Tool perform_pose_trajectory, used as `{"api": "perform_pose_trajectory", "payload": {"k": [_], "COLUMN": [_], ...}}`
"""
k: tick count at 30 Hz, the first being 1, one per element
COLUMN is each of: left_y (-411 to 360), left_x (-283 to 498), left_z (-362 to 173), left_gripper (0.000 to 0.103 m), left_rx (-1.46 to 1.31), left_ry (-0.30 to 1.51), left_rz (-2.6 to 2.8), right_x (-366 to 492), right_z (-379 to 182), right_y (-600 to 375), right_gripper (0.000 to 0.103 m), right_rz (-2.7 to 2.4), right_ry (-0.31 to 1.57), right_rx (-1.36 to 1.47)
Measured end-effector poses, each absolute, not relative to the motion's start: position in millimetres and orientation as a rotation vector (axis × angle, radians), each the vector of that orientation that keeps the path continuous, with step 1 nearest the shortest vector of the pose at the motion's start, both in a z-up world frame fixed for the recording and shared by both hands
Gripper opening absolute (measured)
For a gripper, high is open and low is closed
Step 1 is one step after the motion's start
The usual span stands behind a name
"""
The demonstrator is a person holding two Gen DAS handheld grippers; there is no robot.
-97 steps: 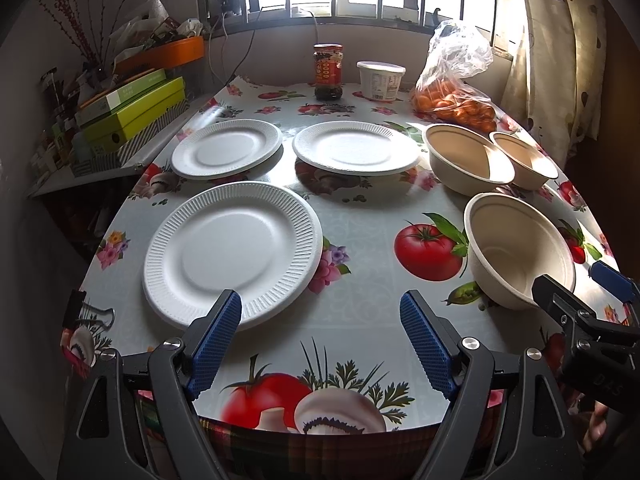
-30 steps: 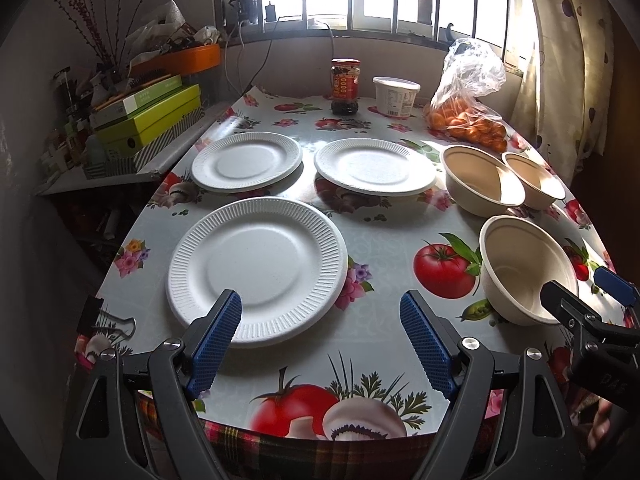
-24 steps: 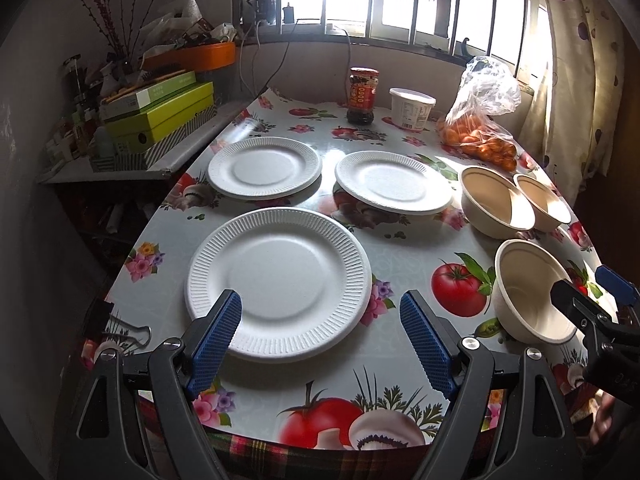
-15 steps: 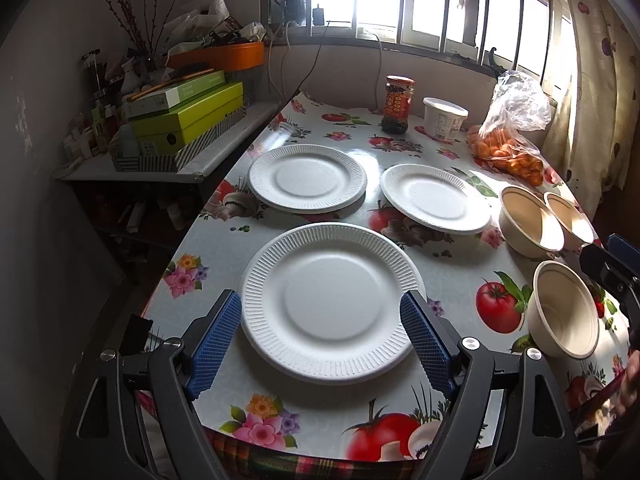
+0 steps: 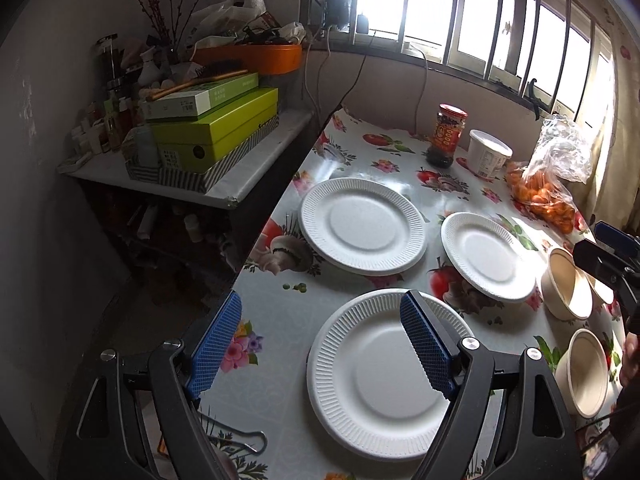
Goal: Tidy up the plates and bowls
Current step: 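Move the left tool toward one white plate while the right tool approaches another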
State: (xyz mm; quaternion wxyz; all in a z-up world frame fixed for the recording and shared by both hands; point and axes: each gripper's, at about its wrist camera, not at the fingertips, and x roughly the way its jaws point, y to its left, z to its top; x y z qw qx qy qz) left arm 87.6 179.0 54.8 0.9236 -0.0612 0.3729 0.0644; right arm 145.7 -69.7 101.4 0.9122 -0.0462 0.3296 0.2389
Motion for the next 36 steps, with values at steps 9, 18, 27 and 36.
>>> {"api": "perform_pose_trajectory", "payload": {"k": [9,18,27,36], "left_y": [210,226,237,242], "left_x": [137,186,229,245], "left_z": [56,42,13,-6], "left_gripper": [0.082,0.074,0.049,0.049], "left_rx": [-0.152,-0.162,-0.246,-0.269], "left_ry": [0.775,0.844,0.952,0.997], "left_rz": [0.115,0.113,0.060,0.061], "right_x": [217,295,346,372], "right_z": [93,73,30,-5], "right_y": [-40,-26,-1,6], "right_gripper": [0.094,0.078,0.059,0.051], "right_rz": [0.548,0.577,0.629,0.666], "right_ry": [0.771,0.903,1.021,1.112], "right_rx": [-0.108,-0.046,-0.121,-0.106]}}
